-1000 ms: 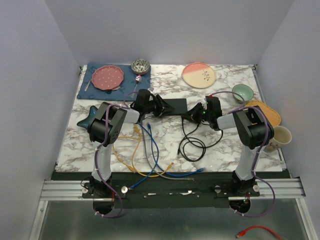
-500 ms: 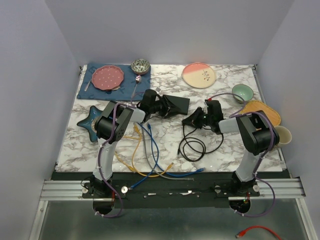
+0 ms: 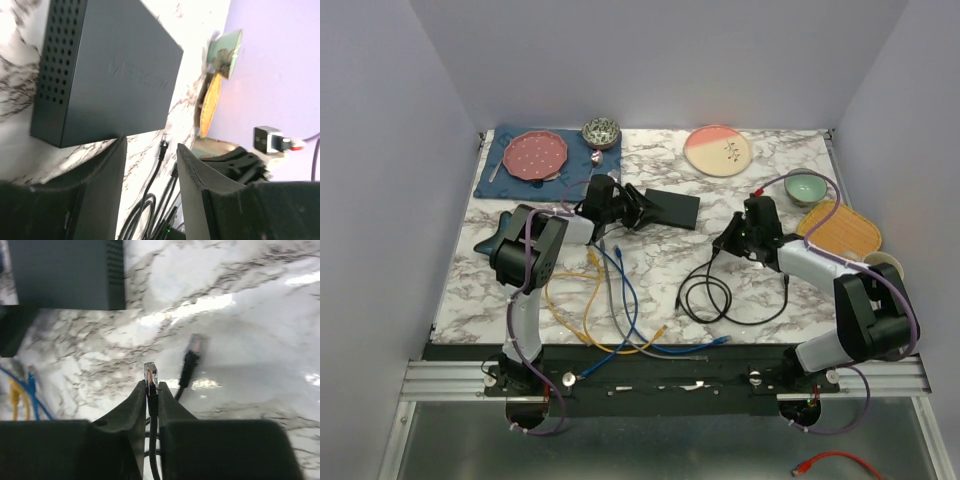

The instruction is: Pull the plug from the switch port

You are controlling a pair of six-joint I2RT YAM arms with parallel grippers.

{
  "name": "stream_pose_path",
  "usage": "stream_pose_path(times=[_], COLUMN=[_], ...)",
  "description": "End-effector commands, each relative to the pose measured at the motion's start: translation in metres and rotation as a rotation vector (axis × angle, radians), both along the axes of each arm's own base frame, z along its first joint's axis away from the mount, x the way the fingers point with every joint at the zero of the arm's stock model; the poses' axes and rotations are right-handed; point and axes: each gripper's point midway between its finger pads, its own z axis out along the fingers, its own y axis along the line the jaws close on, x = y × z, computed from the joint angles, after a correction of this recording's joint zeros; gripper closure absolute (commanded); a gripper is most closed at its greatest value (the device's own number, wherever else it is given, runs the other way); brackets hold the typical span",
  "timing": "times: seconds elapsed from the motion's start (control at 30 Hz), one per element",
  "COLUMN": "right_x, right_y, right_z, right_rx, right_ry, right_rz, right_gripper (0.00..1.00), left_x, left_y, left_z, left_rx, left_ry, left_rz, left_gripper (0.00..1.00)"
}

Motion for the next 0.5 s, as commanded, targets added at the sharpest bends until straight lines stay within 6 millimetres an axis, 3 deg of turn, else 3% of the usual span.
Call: stream_pose_path(times=[0.0, 0.07, 0.17, 0.4, 0.47], right_x=[-0.014, -0.014, -0.01, 0.001, -0.005], right_y=[-0.04, -0.041, -0.038, -0.015, -0.004], right_z=[-0.028, -0.026, -0.002, 0.066, 0.068], right_rx=[-0.234, -0.227, -0.177, -0.049, -0.052], right_ry=[0.11, 0.09, -0.004, -0.201, -0.194], right_rz=[-0.041, -0.052, -0.072, -0.001, 0.073], right_gripper=[0.63, 0.42, 0.33, 0.33, 0.34], left_x=[0.003, 0.002, 0.0, -0.001, -0.009], left_y=[0.017, 0.021, 0.033, 0.069, 0.084], left_z=[0.021, 0.024, 0.029, 0.035, 0.033], left_rx=[0.06, 0.094, 0.154, 0.329, 0.412], left_ry=[-0.058, -0.075, -0.101, -0.12, -0.098], left_rz=[0.023, 0.02, 0.04, 0.132, 0.15], left_gripper=[0.45, 0.42, 0.37, 0.34, 0.35])
